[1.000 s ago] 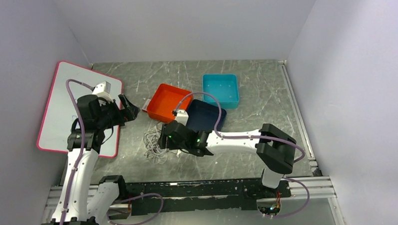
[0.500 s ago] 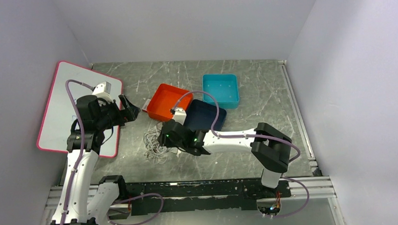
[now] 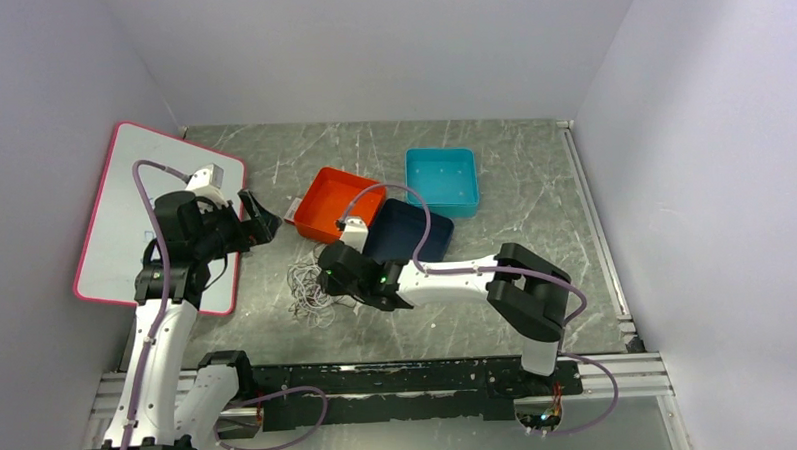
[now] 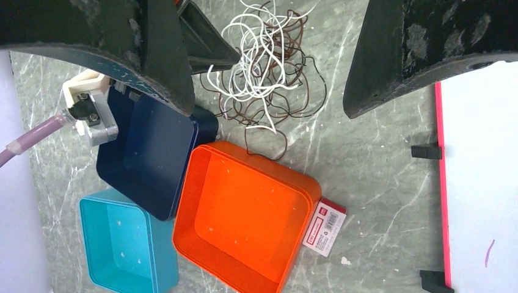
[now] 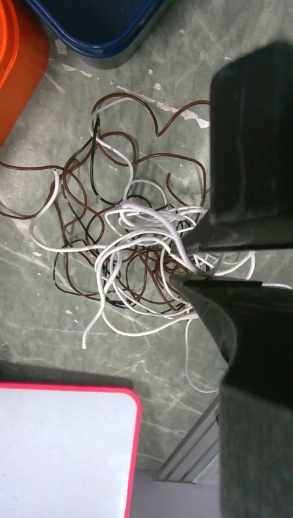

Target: Untangle the cables

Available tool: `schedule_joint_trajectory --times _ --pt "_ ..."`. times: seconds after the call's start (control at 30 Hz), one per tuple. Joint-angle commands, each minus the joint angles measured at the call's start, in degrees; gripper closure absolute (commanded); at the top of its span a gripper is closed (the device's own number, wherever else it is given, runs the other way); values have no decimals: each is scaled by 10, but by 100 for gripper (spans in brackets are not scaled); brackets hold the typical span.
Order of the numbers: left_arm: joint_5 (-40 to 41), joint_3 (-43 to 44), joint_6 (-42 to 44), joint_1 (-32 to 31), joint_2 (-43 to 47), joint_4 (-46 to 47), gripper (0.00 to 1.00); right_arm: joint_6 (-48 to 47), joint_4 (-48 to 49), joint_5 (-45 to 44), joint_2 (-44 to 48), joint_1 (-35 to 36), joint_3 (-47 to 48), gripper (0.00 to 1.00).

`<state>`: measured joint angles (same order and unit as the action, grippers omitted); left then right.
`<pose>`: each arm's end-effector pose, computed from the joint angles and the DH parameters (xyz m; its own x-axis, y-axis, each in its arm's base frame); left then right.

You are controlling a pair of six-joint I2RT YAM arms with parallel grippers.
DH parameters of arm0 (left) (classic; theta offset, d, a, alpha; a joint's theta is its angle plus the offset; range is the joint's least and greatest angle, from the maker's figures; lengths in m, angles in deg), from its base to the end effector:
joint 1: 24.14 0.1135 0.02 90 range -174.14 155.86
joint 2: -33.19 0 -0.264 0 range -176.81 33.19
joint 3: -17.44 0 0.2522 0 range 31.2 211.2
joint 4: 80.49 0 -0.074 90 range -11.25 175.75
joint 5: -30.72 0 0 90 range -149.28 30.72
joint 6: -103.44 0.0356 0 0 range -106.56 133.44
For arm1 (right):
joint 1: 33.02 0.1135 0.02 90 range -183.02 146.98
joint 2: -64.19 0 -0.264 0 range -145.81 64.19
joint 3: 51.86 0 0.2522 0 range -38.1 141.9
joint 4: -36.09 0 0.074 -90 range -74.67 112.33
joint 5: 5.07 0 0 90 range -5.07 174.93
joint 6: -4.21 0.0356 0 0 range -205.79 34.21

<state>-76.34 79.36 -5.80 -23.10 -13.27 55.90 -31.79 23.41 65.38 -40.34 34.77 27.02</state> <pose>0.1766 -0.0072 0.3211 -0.5249 -0.3246 -0.7869 0.0724 0.9041 -0.4212 0.1615 0.3639 0.1932 -0.7633 0.1473 -0.6290 -0.2648 0.8167 0.5126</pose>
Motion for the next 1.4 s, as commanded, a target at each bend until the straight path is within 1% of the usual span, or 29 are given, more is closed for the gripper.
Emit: schedule_joint_trajectory --times 0.0,0.07,0.13,0.27,0.33,0.4,0.53,0.63,0.7,0.77,0.9,1.0,1.13,1.23,1.37 --pt "-11 -5 0 6 8 8 5 -20 16 -28 5 -4 17 84" --pt "-10 -5 0 6 10 9 4 -33 15 -28 14 -4 16 89" --pt "-13 -7 1 6 13 10 5 -61 21 -9 27 -5 17 93" --pt "-18 -7 0 7 22 12 4 -142 -5 82 40 -12 50 96" --pt "-23 -13 -6 6 29 17 5 -177 -32 119 45 -12 63 100" --pt "-27 -19 -12 6 36 24 5 -205 -49 141 57 -14 62 100" --pt "-37 -37 -56 7 50 39 5 -255 -75 170 83 -25 61 100" --pt "-28 -56 -85 7 64 46 4 -282 -81 206 106 -41 60 100" --pt "-20 -72 -104 6 75 50 0 -290 -82 229 121 -52 60 100" --pt "-28 -88 -116 6 84 61 1 -297 -90 241 133 -62 67 100" --pt "-75 -112 -127 6 100 94 2 -293 -94 252 153 -81 82 100" --pt "-117 -125 -126 6 121 129 2 -268 -94 270 152 -99 100 100" --pt "-148 -143 -125 6 149 171 4 -244 -101 293 135 -111 139 100" --pt "-149 -159 -126 6 161 189 6 -241 -112 306 122 -111 170 100" --pt "-154 -182 -127 6 170 207 11 -235 -121 304 118 -111 199 100"
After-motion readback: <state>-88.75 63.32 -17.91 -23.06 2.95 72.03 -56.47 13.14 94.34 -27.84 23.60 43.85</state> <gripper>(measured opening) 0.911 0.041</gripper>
